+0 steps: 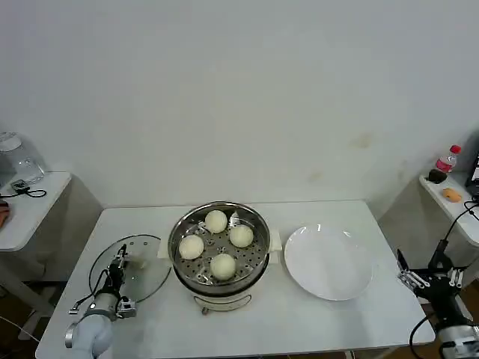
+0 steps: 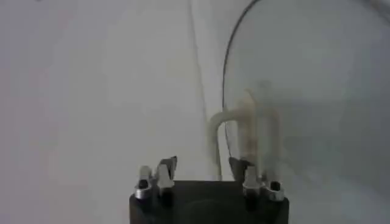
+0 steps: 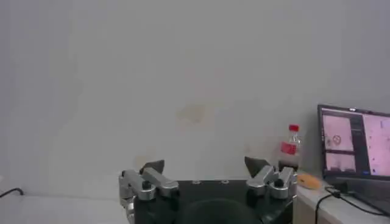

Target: Take steamed baozi put them in steamer then cover it.

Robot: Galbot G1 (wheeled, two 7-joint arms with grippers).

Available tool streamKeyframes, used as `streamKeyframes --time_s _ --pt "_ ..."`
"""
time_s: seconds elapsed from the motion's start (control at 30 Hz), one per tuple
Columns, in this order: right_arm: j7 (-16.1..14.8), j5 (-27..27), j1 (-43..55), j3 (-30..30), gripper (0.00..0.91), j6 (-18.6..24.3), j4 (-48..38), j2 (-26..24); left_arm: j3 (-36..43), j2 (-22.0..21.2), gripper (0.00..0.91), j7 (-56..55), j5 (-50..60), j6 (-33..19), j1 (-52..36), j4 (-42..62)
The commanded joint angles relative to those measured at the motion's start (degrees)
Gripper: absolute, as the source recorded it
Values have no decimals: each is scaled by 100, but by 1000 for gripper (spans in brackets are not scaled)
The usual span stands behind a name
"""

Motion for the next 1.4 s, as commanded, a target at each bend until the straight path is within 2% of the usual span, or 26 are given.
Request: streamKeyframes --time_s 0.03,0.37,0.5,0.7,1.03,1.4 --pt "-5 -15 -16 -19 907 8 8 19 16 -9 0 47 43 -78 -40 65" --pt "-8 -68 -15 -47 907 48 -11 37 -163 -124 0 -272 -67 -81 84 -49" --pt "-11 -87 -15 -88 907 52 0 30 -421 -296 0 -497 -78 153 360 -603" --pt "-31 -126 24 -221 907 43 -3 7 -790 -537 0 -346 97 765 1000 -1730" --pt "-79 -215 11 -388 907 58 -23 -57 -1452 -413 0 411 -482 1272 1683 -3355" --pt "-124 -376 37 -506 907 53 -17 -1 -1237 108 0 1116 -1313 1826 1659 -4531"
